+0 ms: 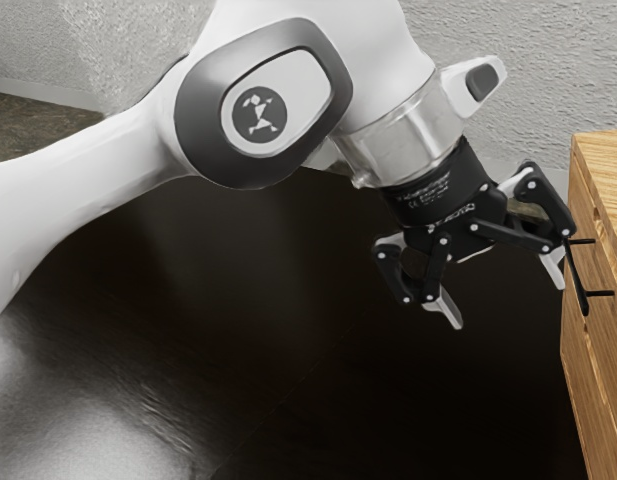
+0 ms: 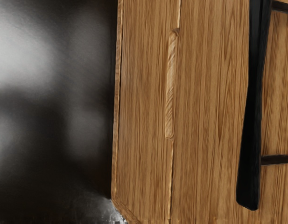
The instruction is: Pull the drawer handle with one arm to open the drawer
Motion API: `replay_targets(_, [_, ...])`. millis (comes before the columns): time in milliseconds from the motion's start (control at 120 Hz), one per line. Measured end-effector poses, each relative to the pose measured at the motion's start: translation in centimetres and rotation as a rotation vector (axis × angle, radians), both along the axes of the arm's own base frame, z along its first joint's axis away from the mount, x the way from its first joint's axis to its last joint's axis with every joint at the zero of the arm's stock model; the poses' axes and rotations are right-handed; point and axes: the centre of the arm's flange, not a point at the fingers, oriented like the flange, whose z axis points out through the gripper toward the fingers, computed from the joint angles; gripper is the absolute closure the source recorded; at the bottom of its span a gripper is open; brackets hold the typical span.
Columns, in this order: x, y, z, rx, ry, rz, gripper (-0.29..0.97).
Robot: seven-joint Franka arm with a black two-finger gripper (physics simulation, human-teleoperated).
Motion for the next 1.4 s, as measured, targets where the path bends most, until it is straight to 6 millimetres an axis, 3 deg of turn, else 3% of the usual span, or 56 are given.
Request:
replay_targets(275, [1.0,2.6,0.7,-0.002,-0.011,0.085,0.02])
replay_targets(417, [1.4,2.7,0.1,0.002,-0.001,0.102,0.02])
replay_targets(550, [3.3,2.0,0.1,-0.006,-0.010,0.113,0.02])
replay_targets(667, [4.1,1.6,-1.0,-0.010,-0.005,0.123,0.02])
replay_targets(750, [3.5,1.8,-1.0,-0.026,-0.023,0.138,0.02])
replay_targets(883, [2.6,2.7,-2.7,-0.068,-0.025,0.178,0.02])
replay_targets(1108, [3.8,3.0,-2.5,-0.171,-0.096,0.228,0.02])
replay_targets(1258, [5.0,2.8,-5.0,-0.197,-0.088,0.250,0.02])
replay_targets(1400, [5.5,2.4,-5.6,-0.211,-0.102,0.253,0.02])
